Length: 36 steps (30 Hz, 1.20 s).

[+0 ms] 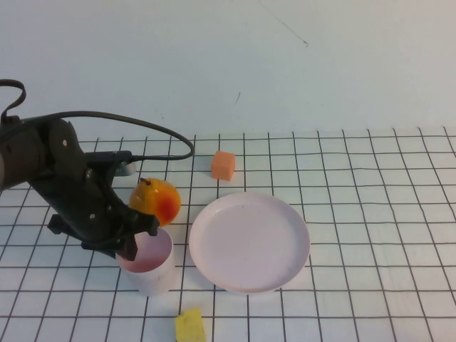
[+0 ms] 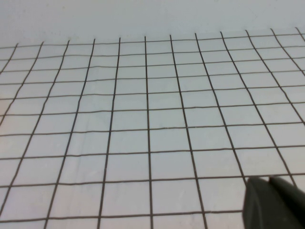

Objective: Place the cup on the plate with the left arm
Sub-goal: Pick up the cup from the table, then place the cup on the plate

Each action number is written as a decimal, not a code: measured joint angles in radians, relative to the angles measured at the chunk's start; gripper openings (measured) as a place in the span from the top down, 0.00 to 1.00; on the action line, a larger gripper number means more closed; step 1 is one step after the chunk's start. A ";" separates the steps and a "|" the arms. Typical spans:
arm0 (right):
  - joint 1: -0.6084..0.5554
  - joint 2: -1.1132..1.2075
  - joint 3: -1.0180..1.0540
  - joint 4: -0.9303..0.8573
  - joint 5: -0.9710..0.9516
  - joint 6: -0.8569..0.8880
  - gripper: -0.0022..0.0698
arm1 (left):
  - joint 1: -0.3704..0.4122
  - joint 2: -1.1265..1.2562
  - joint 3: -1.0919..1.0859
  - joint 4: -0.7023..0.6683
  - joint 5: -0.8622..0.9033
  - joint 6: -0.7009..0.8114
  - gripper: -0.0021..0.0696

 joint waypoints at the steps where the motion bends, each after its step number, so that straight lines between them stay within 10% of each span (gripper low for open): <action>1: 0.000 0.000 0.000 0.000 0.000 0.000 0.98 | 0.000 0.000 0.000 0.000 0.002 0.008 0.84; 16: 0.000 0.000 0.000 0.000 0.000 0.000 0.98 | -0.005 -0.060 -0.108 -0.068 0.112 0.038 0.96; 36: 0.000 0.000 0.000 0.000 0.000 -0.007 0.98 | -0.259 0.116 -0.395 -0.019 0.054 0.040 0.96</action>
